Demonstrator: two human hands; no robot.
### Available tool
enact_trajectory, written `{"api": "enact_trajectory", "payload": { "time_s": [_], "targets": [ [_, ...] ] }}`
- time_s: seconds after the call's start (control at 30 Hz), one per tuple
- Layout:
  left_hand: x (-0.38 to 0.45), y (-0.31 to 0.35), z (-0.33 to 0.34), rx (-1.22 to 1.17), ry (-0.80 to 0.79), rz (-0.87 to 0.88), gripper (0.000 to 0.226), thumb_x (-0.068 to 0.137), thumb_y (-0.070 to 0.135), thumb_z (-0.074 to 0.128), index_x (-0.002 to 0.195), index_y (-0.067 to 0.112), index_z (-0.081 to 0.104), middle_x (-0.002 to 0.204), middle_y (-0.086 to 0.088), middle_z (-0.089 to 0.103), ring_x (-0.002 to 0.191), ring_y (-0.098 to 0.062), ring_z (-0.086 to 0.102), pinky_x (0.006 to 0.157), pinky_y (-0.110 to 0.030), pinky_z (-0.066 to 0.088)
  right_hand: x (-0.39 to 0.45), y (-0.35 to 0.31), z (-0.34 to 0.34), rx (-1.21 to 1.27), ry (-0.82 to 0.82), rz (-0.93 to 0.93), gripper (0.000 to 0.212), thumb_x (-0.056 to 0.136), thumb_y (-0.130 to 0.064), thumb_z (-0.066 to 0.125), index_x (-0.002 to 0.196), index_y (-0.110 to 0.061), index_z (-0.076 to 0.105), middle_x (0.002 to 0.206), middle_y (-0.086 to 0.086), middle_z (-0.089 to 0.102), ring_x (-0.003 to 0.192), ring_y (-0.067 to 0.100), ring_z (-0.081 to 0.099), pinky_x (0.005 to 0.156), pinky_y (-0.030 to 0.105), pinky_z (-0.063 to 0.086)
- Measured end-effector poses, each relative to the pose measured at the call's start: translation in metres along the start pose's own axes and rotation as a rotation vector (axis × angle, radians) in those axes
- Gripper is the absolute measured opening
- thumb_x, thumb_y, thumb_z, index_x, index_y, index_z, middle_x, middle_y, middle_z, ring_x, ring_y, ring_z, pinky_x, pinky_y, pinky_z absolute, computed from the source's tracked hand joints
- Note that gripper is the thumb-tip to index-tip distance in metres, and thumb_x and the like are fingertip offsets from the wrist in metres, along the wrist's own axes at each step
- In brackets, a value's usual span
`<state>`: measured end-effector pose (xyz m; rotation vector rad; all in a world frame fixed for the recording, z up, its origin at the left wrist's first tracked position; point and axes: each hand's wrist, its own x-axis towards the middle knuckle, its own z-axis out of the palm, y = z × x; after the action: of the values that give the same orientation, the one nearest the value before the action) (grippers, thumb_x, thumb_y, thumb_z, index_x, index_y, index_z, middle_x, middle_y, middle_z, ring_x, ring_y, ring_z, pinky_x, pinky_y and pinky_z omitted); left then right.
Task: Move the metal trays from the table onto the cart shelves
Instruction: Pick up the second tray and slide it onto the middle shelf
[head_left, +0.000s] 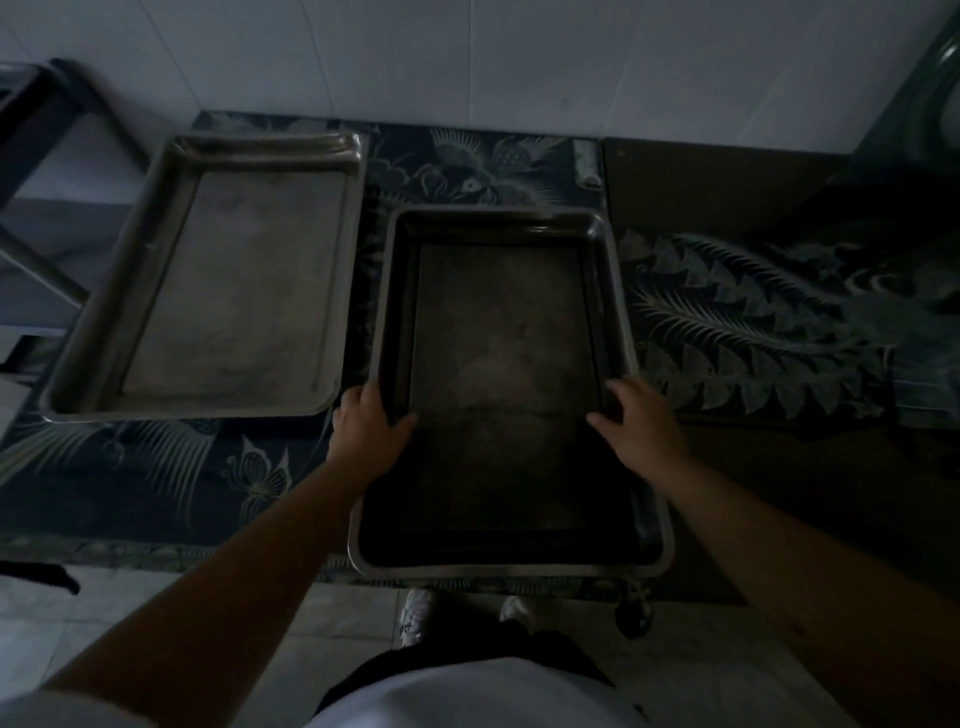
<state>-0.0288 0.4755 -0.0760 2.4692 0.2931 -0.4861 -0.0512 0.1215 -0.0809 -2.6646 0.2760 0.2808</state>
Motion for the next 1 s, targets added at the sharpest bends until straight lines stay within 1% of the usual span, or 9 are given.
{"api": "enact_trajectory", "payload": {
  "time_s": [0.1, 0.23, 0.37, 0.47, 0.53, 0.73, 0.8, 0.93, 1.0],
  "targets": [
    [0.033, 0.011, 0.001, -0.206, -0.029, -0.149, 0.075, 0.095, 0.043, 0.063, 0.15, 0.005, 0.03, 0.147, -0.022, 0.047, 0.129, -0.041, 0.051, 0.097, -0.047, 0.048, 0.037, 0.01, -0.001, 0.298, -0.051, 0.279, 0.076, 0.084, -0.04, 0.069, 0.146, -0.013, 0.034, 0.148, 0.013, 0.041, 0.133, 0.031, 0.042, 0.109, 0.047, 0.038],
    [0.056, 0.006, 0.003, -0.268, 0.042, -0.236, 0.057, 0.101, 0.045, 0.049, 0.136, 0.0, 0.049, 0.13, -0.023, 0.06, 0.11, -0.038, 0.059, 0.084, -0.037, 0.044, 0.059, 0.02, 0.002, 0.499, -0.011, 0.446, 0.063, 0.088, -0.045, 0.06, 0.134, -0.004, 0.047, 0.135, 0.019, 0.054, 0.118, 0.034, 0.053, 0.101, 0.04, 0.043],
    [0.054, -0.009, 0.0, -0.409, -0.01, -0.387, 0.056, 0.105, 0.042, 0.038, 0.135, -0.002, 0.054, 0.13, -0.026, 0.06, 0.116, -0.041, 0.058, 0.101, -0.046, 0.047, 0.05, 0.037, -0.002, 0.576, 0.019, 0.538, 0.059, 0.091, -0.056, 0.049, 0.126, -0.01, 0.059, 0.13, 0.016, 0.057, 0.112, 0.033, 0.055, 0.096, 0.037, 0.042],
    [0.041, -0.015, 0.0, -0.514, -0.006, -0.4, 0.044, 0.108, 0.029, 0.036, 0.138, 0.001, 0.052, 0.12, -0.026, 0.063, 0.107, -0.041, 0.061, 0.085, -0.042, 0.048, 0.031, 0.046, 0.0, 0.616, -0.028, 0.55, 0.043, 0.093, -0.054, 0.047, 0.113, -0.02, 0.065, 0.121, 0.011, 0.062, 0.106, 0.03, 0.059, 0.094, 0.041, 0.048],
    [0.027, -0.012, -0.002, -0.538, -0.031, -0.352, 0.047, 0.101, 0.044, 0.048, 0.115, 0.004, 0.068, 0.101, -0.018, 0.07, 0.091, -0.035, 0.067, 0.076, -0.04, 0.052, 0.018, 0.047, -0.001, 0.696, 0.008, 0.536, 0.028, 0.095, -0.047, 0.047, 0.093, -0.025, 0.065, 0.11, 0.01, 0.066, 0.094, 0.024, 0.062, 0.089, 0.041, 0.051],
    [-0.001, 0.006, -0.027, -0.7, -0.02, -0.251, 0.037, 0.094, 0.051, 0.057, 0.081, 0.021, 0.074, 0.073, -0.003, 0.072, 0.073, -0.022, 0.071, 0.057, -0.029, 0.053, 0.002, 0.032, -0.035, 0.93, 0.082, 0.574, 0.023, 0.089, -0.043, 0.061, 0.087, -0.023, 0.071, 0.09, 0.007, 0.072, 0.079, 0.025, 0.069, 0.064, 0.033, 0.055],
    [-0.007, 0.006, -0.039, -0.774, -0.016, -0.241, 0.039, 0.092, 0.05, 0.061, 0.079, 0.016, 0.075, 0.068, -0.007, 0.072, 0.06, -0.02, 0.071, 0.05, -0.029, 0.053, 0.001, 0.023, -0.049, 1.001, 0.089, 0.533, 0.022, 0.087, -0.04, 0.064, 0.094, -0.02, 0.071, 0.089, 0.008, 0.072, 0.079, 0.028, 0.069, 0.061, 0.034, 0.055],
    [-0.035, -0.008, -0.054, -0.827, 0.012, -0.234, 0.049, 0.092, 0.057, 0.059, 0.091, 0.009, 0.073, 0.075, -0.011, 0.074, 0.065, -0.025, 0.072, 0.057, -0.036, 0.059, -0.002, -0.001, -0.065, 1.072, 0.074, 0.403, 0.016, 0.088, -0.034, 0.063, 0.085, -0.02, 0.072, 0.068, -0.001, 0.074, 0.058, 0.015, 0.07, 0.042, 0.023, 0.05],
    [-0.053, -0.021, -0.059, -0.838, 0.059, -0.251, 0.051, 0.092, 0.057, 0.059, 0.093, 0.008, 0.073, 0.08, -0.013, 0.076, 0.072, -0.029, 0.074, 0.064, -0.041, 0.061, -0.003, -0.017, -0.067, 1.043, 0.033, 0.361, 0.018, 0.088, -0.033, 0.062, 0.083, -0.019, 0.073, 0.07, 0.0, 0.074, 0.061, 0.016, 0.071, 0.051, 0.025, 0.052]
  ]
}}
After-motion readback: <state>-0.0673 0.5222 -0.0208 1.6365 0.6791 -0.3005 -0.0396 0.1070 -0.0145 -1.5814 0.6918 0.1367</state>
